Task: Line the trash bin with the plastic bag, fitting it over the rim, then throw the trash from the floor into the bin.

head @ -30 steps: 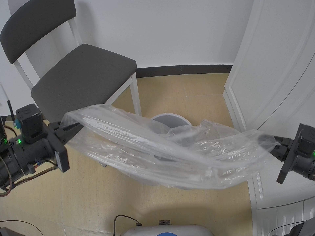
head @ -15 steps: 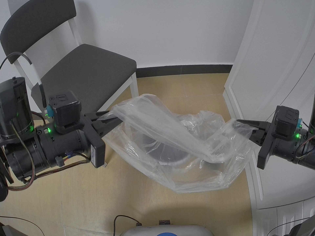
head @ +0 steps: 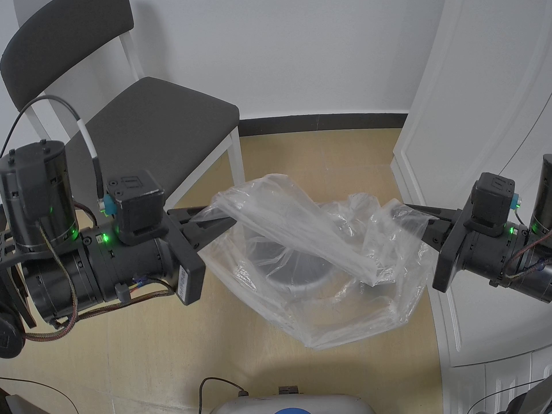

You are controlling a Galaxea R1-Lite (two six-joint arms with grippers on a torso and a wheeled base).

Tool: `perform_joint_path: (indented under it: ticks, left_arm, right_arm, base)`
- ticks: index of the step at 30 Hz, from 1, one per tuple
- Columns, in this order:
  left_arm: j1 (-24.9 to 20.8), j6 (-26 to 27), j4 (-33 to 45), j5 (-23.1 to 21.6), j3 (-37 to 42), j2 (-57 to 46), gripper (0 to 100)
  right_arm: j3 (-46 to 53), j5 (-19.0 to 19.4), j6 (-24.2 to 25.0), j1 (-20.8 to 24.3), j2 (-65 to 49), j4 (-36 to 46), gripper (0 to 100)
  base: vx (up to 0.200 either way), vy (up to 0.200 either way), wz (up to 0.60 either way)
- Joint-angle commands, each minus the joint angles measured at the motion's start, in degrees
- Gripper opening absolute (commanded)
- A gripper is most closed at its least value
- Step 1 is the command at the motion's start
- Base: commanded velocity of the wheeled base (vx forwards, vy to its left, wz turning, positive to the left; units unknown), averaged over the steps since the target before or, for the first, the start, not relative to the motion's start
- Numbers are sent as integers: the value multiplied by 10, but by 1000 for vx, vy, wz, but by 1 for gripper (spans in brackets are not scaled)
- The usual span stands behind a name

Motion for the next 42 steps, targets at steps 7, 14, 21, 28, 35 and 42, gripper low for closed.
perform_joint_path:
  ticks: [7, 14, 21, 28, 35, 42]
  left_arm:
    - [-23, -21, -15, 1, 3, 18, 0]
    - [-29, -31, -56, 13, 5, 42, 0]
    - [-37, -54, -64, 44, 7, 48, 0]
    - [-45, -65, -90, 69, 4, 64, 0]
    - [-57, -102, -123, 111, -36, 122, 0]
    - [-66, -138, -122, 155, -73, 164, 0]
  right_arm:
    - [3, -20, 111, 27, 19, -15, 0]
    - [23, -27, 173, 31, 26, -66, 0]
    - [31, -74, 228, 48, 54, -110, 0]
    - [21, -76, 261, 48, 62, -110, 0]
    - [5, -81, 282, 28, 73, -109, 0]
    - [-18, -81, 317, 16, 109, -110, 0]
  base:
    - [0, 0, 0]
    - [0, 0, 0]
    - [0, 0, 0]
    - [0, 0, 0]
    - [0, 0, 0]
    - [0, 0, 0]
